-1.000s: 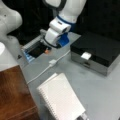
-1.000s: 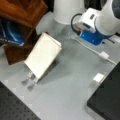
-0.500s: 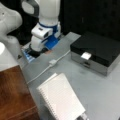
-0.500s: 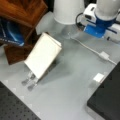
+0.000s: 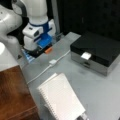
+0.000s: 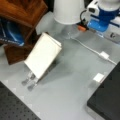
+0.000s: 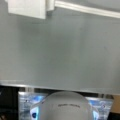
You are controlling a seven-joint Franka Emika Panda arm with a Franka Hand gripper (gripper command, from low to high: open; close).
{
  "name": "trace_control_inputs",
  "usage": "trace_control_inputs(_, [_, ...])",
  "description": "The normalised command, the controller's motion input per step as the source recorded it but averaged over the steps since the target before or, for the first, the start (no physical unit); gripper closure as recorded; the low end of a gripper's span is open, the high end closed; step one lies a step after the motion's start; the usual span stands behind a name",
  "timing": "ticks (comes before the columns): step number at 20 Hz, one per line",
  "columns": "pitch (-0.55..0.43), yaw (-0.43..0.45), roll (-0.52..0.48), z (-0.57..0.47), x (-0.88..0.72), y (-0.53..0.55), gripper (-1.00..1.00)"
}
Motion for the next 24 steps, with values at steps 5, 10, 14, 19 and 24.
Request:
trace_control_inputs(5, [-0.186,-0.049,0.176,-0.15,-0.11,0.09,1.00])
trace_control_inputs(10, [-0.176,-0.025,0.148,-0.17,-0.09,0.08,1.00])
trace_control_inputs(14, [-0.157,-0.006,0.141,-0.17,-0.10,0.06,1.00])
trace_control_inputs(19, [-0.146,-0.012,0.134,-0.16,-0.11,0.08,1.00])
trace_control_inputs(24, [-0.129,-0.027,0.128,-0.15,-0.12,0.12,1.00])
